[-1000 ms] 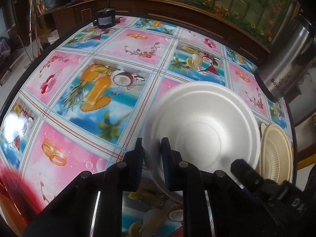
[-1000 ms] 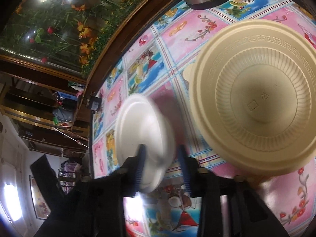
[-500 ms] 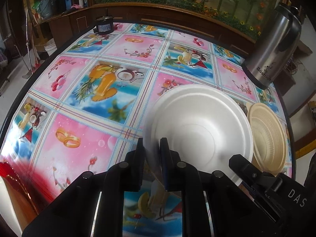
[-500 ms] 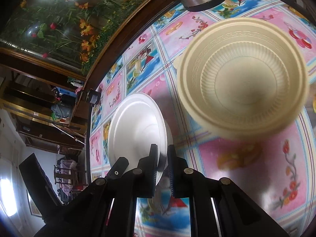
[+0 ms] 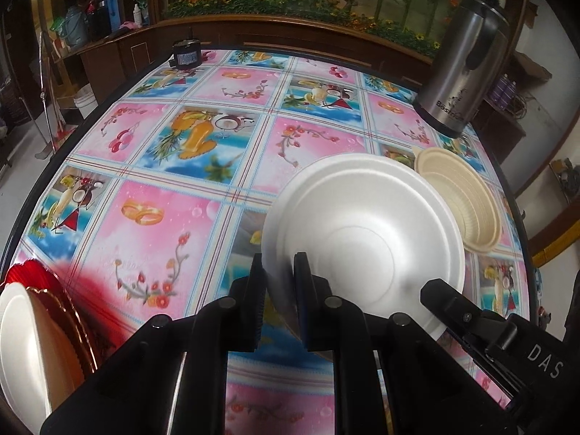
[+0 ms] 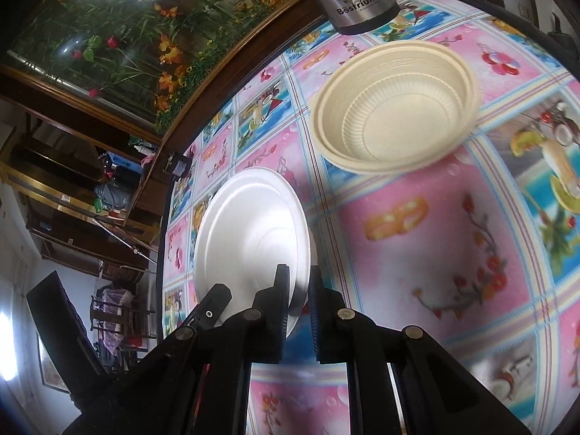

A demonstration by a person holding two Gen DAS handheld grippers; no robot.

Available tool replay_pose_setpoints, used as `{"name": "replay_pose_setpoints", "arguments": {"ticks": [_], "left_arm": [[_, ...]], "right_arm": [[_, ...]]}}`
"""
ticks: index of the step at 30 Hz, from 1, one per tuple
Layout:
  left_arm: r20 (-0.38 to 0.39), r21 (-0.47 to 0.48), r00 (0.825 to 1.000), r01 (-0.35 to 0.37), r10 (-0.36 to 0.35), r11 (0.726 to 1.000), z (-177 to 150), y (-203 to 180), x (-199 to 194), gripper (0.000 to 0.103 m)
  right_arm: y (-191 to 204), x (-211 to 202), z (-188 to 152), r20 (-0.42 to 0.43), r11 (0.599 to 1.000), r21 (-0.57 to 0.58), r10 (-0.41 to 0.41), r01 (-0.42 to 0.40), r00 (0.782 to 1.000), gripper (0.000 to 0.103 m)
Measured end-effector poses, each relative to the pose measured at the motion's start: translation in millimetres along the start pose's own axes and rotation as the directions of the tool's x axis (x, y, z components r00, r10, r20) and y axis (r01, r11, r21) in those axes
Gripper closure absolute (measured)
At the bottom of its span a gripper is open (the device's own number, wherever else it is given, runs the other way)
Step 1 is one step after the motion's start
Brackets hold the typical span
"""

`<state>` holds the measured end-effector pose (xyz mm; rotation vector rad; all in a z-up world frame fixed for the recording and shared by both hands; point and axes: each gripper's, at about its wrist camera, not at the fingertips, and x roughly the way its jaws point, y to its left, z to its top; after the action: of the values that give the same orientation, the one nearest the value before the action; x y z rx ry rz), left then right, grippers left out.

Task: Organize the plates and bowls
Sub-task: 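Lift the white bowl with the left tool and carry it to the plate stack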

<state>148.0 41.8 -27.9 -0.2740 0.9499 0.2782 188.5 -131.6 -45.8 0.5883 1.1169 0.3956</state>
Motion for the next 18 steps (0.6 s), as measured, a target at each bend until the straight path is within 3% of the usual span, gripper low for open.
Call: {"name": "replay_pose_setpoints", "arguments": {"ticks": [18], "left_arm": [[0.054,0.069,0.997,0.044,-0.048,0.997,-55.9,10.3,-61.5,0.09]], "right_arm": [[-9.0,-58.0,-62.5,0.036,0.999,-0.031,0.035,-0.034,0.999,0.093]]}}
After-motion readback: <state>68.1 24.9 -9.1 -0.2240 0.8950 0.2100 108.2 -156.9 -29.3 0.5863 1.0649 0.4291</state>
